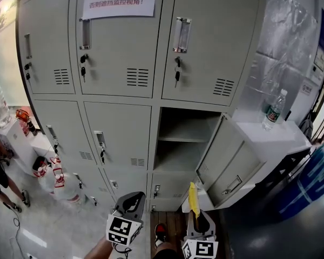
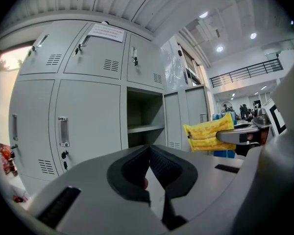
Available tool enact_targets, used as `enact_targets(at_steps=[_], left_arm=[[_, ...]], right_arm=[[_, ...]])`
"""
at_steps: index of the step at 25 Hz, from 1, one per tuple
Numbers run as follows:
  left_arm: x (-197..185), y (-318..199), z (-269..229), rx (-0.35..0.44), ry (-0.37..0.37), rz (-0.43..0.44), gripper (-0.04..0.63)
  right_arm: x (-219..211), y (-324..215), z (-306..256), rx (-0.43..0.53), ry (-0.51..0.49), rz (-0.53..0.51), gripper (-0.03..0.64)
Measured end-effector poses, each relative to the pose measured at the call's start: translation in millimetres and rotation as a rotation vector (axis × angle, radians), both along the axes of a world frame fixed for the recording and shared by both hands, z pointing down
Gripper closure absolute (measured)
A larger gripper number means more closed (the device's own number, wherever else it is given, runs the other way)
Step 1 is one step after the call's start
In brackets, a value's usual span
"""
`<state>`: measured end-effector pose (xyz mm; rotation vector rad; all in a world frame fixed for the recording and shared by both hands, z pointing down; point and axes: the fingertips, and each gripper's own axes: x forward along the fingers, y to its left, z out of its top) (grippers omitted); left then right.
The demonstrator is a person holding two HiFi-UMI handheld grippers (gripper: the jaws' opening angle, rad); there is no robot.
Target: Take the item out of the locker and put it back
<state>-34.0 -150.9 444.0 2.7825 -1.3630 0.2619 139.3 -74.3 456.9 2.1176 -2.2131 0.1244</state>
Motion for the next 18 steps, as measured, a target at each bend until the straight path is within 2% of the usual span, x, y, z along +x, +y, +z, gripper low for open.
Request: enact_targets(at_steps=[9, 18], left_arm=[[-2.2, -6.3, 2.3, -0.001, -0.006, -0.007, 0.574], [-3.0, -26.6, 13.1, -0.021, -0.013, -0.020, 0.574]], right_arm=[[-3.5, -9.1, 2.3, -0.012, -0.006, -0.013, 0.534], [-10.7, -39.6, 5.1, -0.011, 0.060, -0.057, 0.534]])
